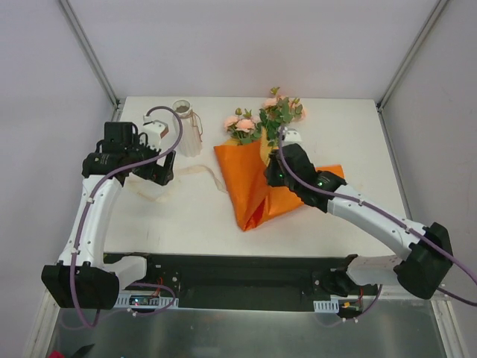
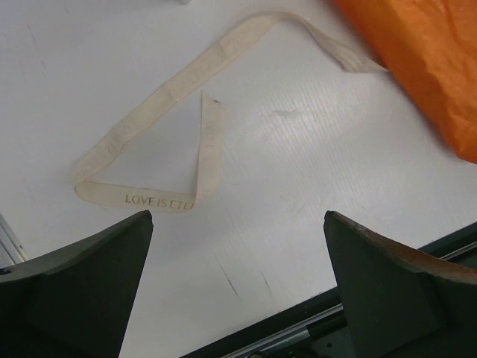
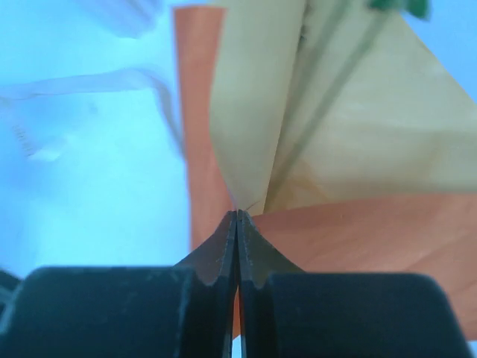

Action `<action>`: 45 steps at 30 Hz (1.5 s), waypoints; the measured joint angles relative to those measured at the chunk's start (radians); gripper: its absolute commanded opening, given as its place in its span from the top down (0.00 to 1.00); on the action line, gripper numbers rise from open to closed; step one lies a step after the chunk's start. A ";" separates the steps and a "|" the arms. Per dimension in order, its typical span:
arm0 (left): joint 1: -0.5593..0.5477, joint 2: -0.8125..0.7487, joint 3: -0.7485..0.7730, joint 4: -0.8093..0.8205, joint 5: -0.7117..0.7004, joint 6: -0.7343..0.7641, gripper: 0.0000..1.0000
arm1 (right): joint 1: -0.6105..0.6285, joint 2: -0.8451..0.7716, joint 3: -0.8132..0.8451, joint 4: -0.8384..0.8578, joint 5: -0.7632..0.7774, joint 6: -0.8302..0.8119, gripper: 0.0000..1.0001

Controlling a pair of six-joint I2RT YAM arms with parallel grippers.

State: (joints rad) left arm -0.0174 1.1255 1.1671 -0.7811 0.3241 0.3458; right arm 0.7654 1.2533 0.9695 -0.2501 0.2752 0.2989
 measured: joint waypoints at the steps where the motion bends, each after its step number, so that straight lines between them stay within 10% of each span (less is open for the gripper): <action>1: 0.000 0.001 0.019 -0.008 0.005 -0.008 0.01 | 0.039 0.015 0.048 0.004 -0.002 -0.031 0.99; 7: 0.000 0.002 0.106 -0.051 0.016 -0.047 0.01 | 0.220 0.222 0.277 -0.004 -0.028 -0.208 0.89; 11: 0.000 -0.008 0.122 -0.074 0.016 -0.048 0.01 | 0.302 0.348 0.339 -0.038 -0.034 -0.290 0.40; 17: 0.000 -0.021 0.114 -0.093 0.015 -0.040 0.01 | 0.328 0.342 0.296 -0.080 0.003 -0.333 0.23; 30: 0.000 -0.023 0.118 -0.105 0.015 -0.032 0.01 | 0.166 0.109 0.146 -0.066 -0.054 -0.325 0.15; 45: 0.000 -0.089 0.181 -0.145 -0.034 -0.017 0.01 | 0.212 0.410 0.391 -0.051 -0.266 -0.298 0.21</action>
State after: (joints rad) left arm -0.0177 1.0370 1.3479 -0.9260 0.2905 0.3290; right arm 0.9779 1.6630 1.3602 -0.3012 0.0093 0.0010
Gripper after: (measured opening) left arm 0.992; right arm 0.777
